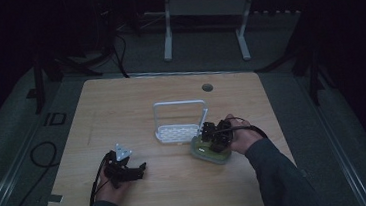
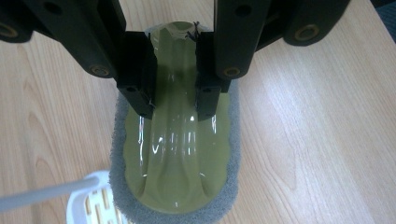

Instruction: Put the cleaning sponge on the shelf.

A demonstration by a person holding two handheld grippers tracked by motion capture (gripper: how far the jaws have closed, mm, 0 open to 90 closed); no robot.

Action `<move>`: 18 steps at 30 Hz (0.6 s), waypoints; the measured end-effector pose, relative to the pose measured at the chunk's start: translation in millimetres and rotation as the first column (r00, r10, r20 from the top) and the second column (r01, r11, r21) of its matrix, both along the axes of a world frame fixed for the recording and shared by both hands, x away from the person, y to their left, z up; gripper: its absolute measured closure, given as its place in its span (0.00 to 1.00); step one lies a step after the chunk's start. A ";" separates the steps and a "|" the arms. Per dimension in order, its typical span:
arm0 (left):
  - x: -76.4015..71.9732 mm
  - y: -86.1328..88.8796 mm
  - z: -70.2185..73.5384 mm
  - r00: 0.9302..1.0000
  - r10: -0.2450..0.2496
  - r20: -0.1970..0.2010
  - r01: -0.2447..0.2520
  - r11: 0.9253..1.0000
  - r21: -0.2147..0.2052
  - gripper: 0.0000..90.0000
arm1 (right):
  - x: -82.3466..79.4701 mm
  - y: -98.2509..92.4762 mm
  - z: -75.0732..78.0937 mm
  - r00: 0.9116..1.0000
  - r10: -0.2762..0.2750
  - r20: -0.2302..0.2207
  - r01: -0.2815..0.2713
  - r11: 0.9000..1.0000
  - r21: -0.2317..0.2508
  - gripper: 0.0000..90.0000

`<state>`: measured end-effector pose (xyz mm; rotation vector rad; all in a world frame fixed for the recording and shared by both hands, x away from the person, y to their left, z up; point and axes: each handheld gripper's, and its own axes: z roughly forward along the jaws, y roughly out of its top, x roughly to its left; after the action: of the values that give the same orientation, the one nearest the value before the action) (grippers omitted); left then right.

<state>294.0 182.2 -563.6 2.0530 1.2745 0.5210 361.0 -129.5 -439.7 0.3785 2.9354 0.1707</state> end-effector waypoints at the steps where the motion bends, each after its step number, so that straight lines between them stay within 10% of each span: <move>1: 0.0 0.0 0.0 1.000 0.000 0.000 0.000 1.000 0.000 0.13 | -0.2 1.8 0.1 1.000 0.002 0.003 -0.002 1.000 -0.001 0.80; 18: 0.0 0.0 0.0 1.000 0.000 0.000 0.000 1.000 0.000 0.13 | 3.8 18.3 4.3 0.997 0.058 0.057 -0.059 0.998 0.016 0.80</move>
<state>294.0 182.2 -563.6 2.0526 1.2748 0.5208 364.8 -111.1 -435.4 0.2852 2.8926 0.2123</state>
